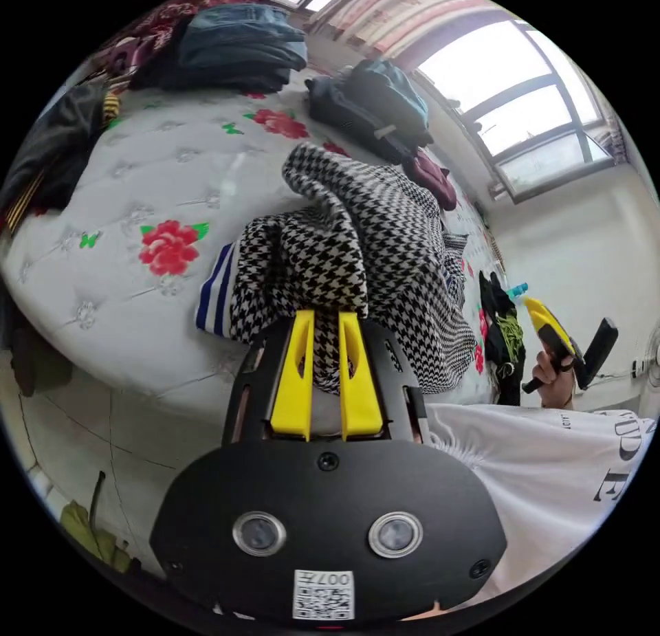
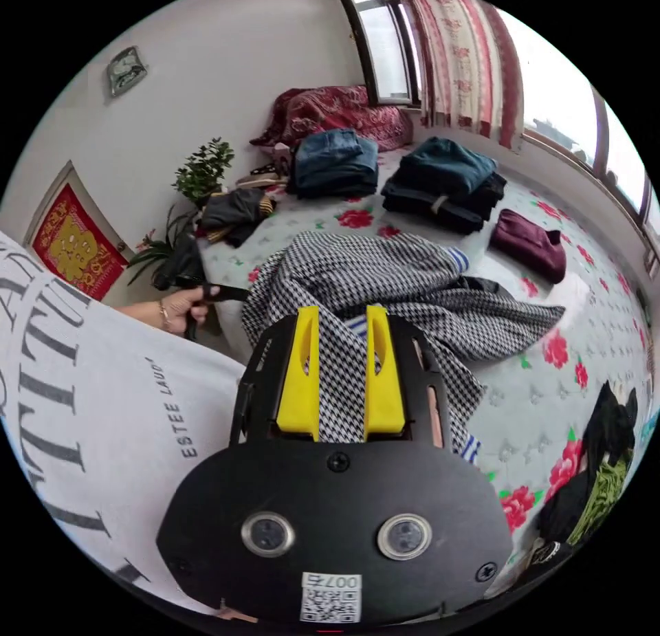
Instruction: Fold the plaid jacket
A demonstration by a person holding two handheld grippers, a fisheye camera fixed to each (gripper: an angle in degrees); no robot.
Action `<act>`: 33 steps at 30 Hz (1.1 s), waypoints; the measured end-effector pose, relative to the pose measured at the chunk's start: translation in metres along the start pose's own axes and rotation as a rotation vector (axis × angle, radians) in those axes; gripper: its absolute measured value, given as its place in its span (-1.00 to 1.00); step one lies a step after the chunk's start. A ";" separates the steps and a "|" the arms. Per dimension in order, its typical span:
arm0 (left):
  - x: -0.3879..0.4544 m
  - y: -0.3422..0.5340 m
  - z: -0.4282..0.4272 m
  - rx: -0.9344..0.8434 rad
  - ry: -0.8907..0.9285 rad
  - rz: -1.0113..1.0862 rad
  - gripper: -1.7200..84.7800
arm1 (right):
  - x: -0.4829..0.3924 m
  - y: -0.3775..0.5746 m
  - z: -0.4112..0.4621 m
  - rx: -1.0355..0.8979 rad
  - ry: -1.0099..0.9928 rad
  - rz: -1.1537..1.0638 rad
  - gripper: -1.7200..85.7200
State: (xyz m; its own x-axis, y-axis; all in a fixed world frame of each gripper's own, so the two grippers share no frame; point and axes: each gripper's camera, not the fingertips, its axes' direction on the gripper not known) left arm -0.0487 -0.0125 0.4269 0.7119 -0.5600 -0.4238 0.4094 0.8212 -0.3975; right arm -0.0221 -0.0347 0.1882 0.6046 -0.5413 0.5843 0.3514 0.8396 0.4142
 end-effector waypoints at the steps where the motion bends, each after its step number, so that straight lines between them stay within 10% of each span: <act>1: -0.015 0.008 -0.011 0.016 0.004 -0.032 -0.81 | 0.012 0.015 0.007 -0.055 0.026 0.029 -0.79; 16: -0.051 0.002 -0.003 -0.039 0.048 -0.049 -0.71 | -0.124 0.008 0.195 -0.438 -0.090 -0.560 -0.72; 25: -0.020 -0.035 0.001 -0.067 0.079 0.150 -0.77 | -0.100 -0.015 0.129 -0.129 -0.006 -0.459 -0.71; 33: -0.001 -0.059 0.002 -0.096 0.165 0.310 -0.84 | -0.129 -0.021 0.221 -0.396 0.070 -0.536 -0.66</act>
State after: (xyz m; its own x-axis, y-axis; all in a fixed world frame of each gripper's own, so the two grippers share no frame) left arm -0.0724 -0.0601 0.4523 0.6889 -0.3024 -0.6588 0.1272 0.9452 -0.3008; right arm -0.2659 0.0080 0.2585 0.3139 -0.8950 0.3169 0.8437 0.4160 0.3392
